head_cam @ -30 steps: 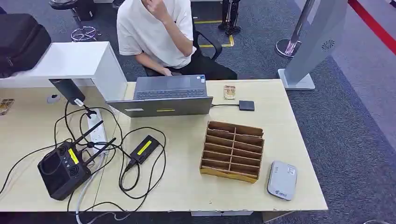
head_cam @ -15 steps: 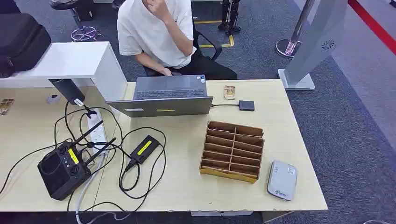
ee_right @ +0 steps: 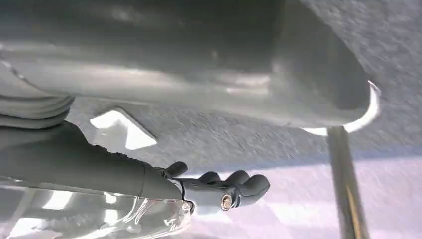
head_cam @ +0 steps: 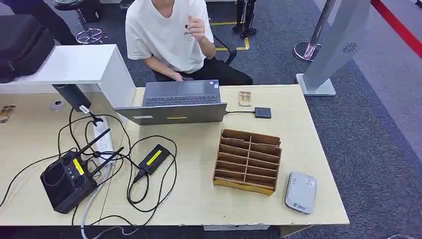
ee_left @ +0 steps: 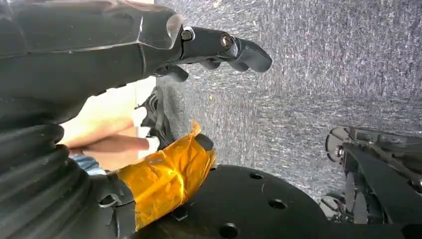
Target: Pass the card to the sensor for recognition and then transmit it.
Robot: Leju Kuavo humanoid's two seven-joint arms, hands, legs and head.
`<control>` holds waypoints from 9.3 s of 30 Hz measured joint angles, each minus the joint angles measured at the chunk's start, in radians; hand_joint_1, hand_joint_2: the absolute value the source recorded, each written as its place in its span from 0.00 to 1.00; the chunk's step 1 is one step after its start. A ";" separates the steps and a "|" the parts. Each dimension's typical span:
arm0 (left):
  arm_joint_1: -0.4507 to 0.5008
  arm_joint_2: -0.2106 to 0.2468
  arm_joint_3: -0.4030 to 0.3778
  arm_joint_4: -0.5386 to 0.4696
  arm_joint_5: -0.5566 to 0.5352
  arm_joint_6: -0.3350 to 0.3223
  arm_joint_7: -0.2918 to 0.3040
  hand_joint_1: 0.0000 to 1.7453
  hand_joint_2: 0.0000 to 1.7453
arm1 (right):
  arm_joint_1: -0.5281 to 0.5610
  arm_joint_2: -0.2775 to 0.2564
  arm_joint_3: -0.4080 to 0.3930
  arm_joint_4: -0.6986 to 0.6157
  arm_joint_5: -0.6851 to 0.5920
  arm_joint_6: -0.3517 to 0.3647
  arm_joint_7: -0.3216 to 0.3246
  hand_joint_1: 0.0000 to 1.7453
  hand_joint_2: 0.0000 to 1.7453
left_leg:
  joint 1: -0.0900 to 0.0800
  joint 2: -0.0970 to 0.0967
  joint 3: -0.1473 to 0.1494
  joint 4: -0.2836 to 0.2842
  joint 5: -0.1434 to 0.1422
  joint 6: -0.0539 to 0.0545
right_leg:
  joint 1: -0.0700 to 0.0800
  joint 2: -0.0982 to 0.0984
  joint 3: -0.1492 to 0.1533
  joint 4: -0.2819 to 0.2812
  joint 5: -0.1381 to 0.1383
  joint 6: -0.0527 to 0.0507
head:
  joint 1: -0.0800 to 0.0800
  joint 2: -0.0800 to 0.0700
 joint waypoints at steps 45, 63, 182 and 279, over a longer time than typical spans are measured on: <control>0.002 0.051 -0.055 0.004 -0.142 -0.108 -0.086 0.00 1.00 | -0.541 -0.983 0.042 0.252 -0.937 0.723 -0.042 0.00 1.00 | -0.009 -0.007 -0.002 0.001 0.003 0.016 | -0.009 -0.006 0.005 -0.007 0.006 0.013 | -0.010 0.000; 0.001 0.052 -0.055 0.005 -0.144 -0.106 -0.099 0.00 1.00 | -0.549 -0.858 0.358 0.103 -0.813 0.932 -0.206 0.00 1.00 | -0.009 -0.007 -0.002 0.001 0.004 0.016 | -0.009 -0.006 0.005 -0.007 0.006 0.013 | -0.010 0.000; 0.004 0.048 -0.079 0.007 -0.148 -0.180 -0.181 0.00 1.00 | 0.146 -0.541 1.223 -1.143 -0.559 0.501 0.111 1.00 1.00 | -0.007 -0.004 -0.005 0.001 0.005 0.013 | -0.007 -0.003 0.000 -0.005 0.007 0.011 | -0.010 0.000; 0.005 0.049 -0.140 0.008 -0.270 -0.065 -0.283 0.00 1.00 | -0.303 -0.593 1.394 -1.118 -0.567 0.474 0.264 1.00 1.00 | -0.008 -0.001 -0.006 0.002 0.006 0.013 | -0.008 -0.001 0.000 -0.004 0.009 0.012 | -0.009 0.000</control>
